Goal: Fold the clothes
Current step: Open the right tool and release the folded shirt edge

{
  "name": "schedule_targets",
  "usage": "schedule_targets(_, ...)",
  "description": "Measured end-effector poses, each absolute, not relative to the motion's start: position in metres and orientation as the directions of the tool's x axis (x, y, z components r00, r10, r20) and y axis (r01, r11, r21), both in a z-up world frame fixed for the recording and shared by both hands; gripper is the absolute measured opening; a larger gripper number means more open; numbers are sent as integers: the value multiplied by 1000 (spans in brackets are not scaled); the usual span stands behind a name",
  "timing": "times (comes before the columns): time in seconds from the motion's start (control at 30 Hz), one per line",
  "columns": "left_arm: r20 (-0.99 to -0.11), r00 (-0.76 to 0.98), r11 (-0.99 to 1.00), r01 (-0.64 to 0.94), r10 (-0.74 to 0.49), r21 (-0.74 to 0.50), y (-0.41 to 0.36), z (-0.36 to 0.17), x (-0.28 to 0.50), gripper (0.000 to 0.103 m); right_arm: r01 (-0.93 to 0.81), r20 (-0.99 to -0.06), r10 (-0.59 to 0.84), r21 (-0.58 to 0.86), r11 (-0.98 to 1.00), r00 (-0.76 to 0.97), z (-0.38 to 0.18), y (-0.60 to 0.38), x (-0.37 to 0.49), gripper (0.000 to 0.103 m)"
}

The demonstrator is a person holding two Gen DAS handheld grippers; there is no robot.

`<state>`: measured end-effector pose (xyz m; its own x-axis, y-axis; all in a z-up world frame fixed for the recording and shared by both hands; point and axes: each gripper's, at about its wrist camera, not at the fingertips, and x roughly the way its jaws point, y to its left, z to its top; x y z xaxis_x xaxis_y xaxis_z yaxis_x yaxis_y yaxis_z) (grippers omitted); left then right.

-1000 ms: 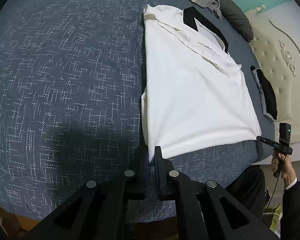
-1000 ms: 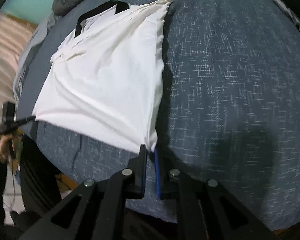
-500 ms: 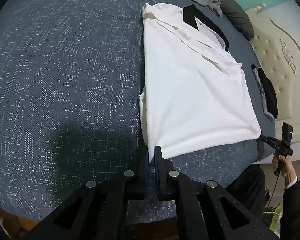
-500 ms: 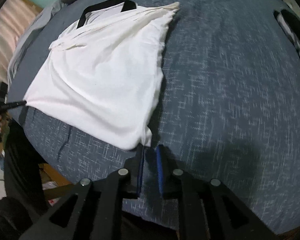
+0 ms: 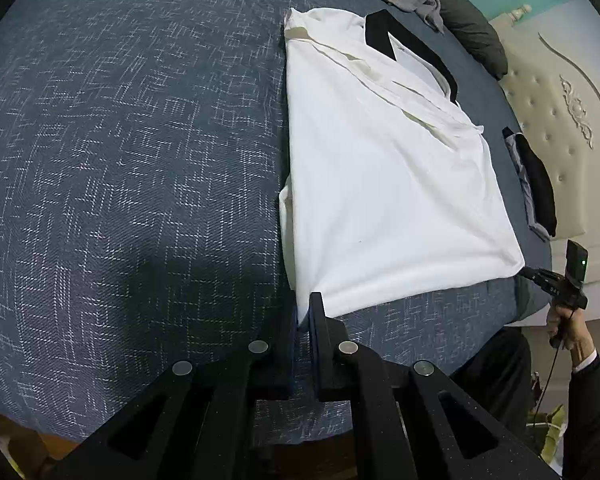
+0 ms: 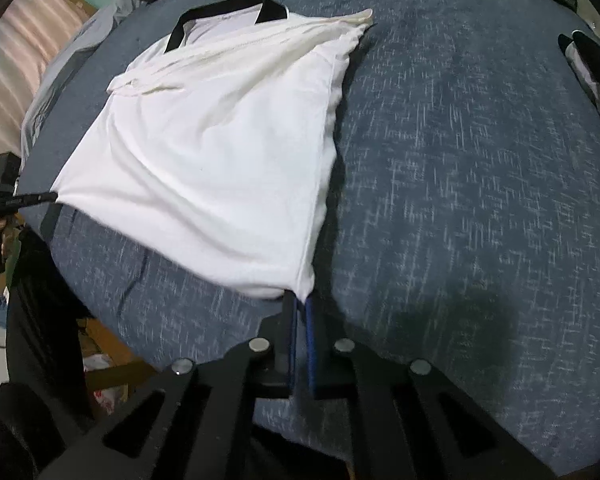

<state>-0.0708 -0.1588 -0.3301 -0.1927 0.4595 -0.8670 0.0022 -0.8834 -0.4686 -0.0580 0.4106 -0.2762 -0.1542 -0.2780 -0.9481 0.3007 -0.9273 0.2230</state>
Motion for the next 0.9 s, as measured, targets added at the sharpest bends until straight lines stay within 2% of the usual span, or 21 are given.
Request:
schedule_targets(0.3,-871,-188,-886,9,454,-463,-169,-327,-49,6,317,-965,-240,195,-928,-108,-288,405,-60,3)
schedule_targets(0.47,-873,-190,-887,28,449,-462,-170,-321,-52,10,276,-961,-266,236,-932,-79,-283,410,-67,9)
schedule_targets(0.53,-889,-202,-904,29,412,-426,-175,-312,-56,10,275,-963,-260,232,-933,-72,-278,414,-69,10)
schedule_targets(0.63,-903,-242,-928,18,356,-371,-183,-296,-69,10,249,-960,-257,223,-943,-114,-265,426,-79,10)
schedule_targets(0.9,-889,-323,-942,-22,324,-335,-164,-285,-142,10,126,-910,-287,261,-957,-300,-247,415,-137,12)
